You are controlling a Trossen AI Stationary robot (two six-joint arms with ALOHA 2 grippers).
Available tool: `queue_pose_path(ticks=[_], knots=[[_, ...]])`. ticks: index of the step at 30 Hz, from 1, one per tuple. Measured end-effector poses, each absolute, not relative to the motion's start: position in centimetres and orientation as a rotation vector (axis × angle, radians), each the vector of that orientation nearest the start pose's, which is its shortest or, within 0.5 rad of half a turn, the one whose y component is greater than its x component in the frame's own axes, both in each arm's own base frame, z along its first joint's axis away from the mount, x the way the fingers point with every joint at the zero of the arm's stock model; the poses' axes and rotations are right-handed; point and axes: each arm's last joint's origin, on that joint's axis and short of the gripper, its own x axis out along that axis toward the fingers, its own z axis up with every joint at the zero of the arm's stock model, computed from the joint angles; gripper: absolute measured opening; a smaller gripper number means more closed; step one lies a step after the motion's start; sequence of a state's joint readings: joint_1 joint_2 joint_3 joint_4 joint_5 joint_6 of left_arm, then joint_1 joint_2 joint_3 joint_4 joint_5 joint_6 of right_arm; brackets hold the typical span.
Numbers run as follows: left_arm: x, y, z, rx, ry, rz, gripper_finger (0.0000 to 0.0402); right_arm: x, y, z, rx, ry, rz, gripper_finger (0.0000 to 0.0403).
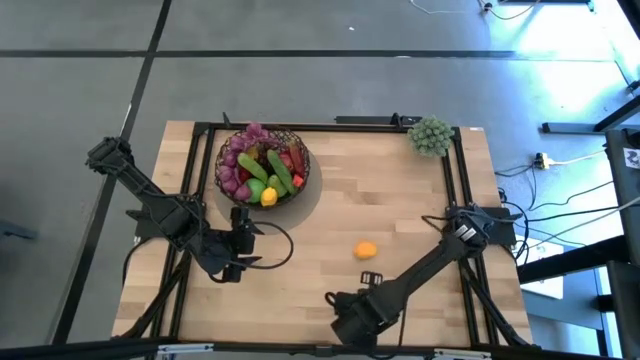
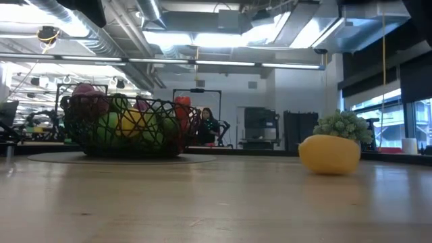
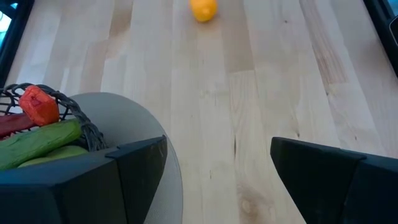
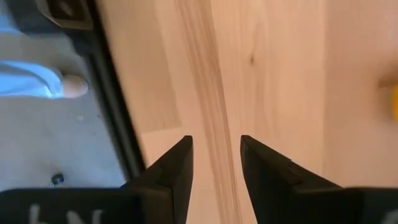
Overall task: Build produce basket
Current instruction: Put the yellow lemon into the black wire basket
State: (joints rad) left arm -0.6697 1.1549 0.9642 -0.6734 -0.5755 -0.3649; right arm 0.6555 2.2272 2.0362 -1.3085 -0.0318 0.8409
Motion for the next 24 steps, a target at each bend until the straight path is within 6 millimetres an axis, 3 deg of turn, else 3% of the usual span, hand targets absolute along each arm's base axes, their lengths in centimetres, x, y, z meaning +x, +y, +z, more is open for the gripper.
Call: queue_pose_path(ticks=[6, 10, 16, 24], knots=[[18.6, -12.7, 28.8, 0.156, 0.697, 0.044, 0.0279, 35.6, 25.7, 28.1, 0.221, 1.436, -0.112, 0.0129], [18.6, -12.7, 28.8, 0.16, 0.692, 0.055, 0.0279, 36.1, 23.8, 30.6, 0.234, 1.408, -0.139, 0.0129], [18.6, -12.7, 28.8, 0.157, 0.695, 0.047, 0.0279, 36.6, 20.7, 31.7, 0.17, 1.427, -0.108, 0.0129], [18.6, -12.7, 28.8, 0.196, 0.69, 0.05, 0.0279, 38.2, 17.1, 32.0, 0.187, 1.503, 0.166, 0.0129]])
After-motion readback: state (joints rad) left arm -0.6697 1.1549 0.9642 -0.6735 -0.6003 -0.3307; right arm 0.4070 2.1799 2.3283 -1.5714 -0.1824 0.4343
